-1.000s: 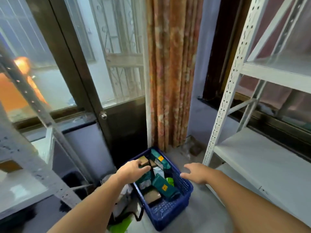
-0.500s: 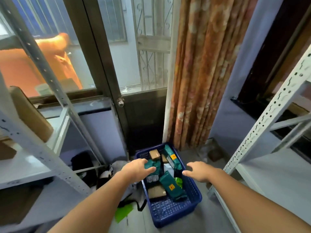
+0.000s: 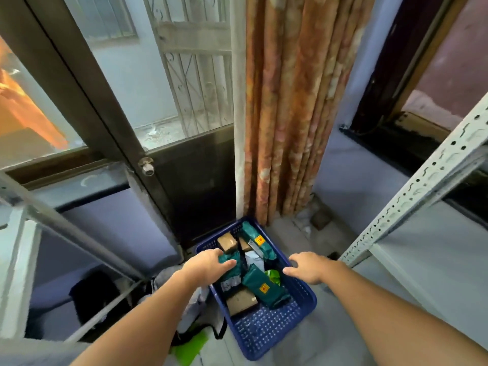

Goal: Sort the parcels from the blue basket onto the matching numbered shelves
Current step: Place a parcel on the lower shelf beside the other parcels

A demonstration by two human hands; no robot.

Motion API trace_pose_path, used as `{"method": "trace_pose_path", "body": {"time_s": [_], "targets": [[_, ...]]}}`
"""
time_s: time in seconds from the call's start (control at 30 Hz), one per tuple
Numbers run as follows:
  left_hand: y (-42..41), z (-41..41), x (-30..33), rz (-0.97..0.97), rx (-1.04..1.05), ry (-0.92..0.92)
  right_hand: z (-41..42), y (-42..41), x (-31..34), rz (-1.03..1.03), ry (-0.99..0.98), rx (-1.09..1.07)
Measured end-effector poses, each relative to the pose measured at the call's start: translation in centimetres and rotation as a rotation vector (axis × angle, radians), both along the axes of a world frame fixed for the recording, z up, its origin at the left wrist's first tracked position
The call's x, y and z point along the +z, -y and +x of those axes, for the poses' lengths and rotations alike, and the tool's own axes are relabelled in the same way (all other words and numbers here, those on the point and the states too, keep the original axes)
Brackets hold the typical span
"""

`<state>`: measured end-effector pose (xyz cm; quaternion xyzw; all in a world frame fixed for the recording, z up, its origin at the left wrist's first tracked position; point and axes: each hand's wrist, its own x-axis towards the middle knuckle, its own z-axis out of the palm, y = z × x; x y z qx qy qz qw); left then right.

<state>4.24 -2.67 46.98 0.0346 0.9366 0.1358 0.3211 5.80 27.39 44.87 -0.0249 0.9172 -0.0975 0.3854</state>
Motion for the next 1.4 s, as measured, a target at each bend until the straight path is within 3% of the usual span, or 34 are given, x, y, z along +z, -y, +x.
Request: {"method": "trace_pose_path", "body": {"time_s": [0.27,0.4,0.57,0.87,1.1,1.27,1.4], "targets": [[-0.8,-5.2,-3.4,-0.034,-0.06,0.063,-3.0,-0.4,-4.7,-0.046,0.057,-0.057],[-2.0,-6.9,-8.4,-0.024,-0.037,0.078,-5.2,-1.6,-9.7,-0.091,0.093,-0.064],[-3.6,-9.4,-19.7,-0.016,-0.056,0.097,-7.1,-3.2,-21.6,-0.075,0.124,-0.075],[-5.1,-13.0,-46.8,-0.055,-0.137,0.142,-7.7,-2.7,-49.1,-0.136,0.223,-0.191],[-8.0,-15.1,-63.7,0.118,0.042,0.188,-7.7,-1.6,-67.0,-0.199,0.242,-0.544],[-9.5,-16.6,-71.8,0.268,0.207,0.136,-8.6,-0.9,-74.3,-0.201,0.157,-0.934],[-10.2,-16.8,-74.2,0.201,0.269,0.193,-8.9,-0.9,-77.1,-0.458,0.22,-1.333]]}}
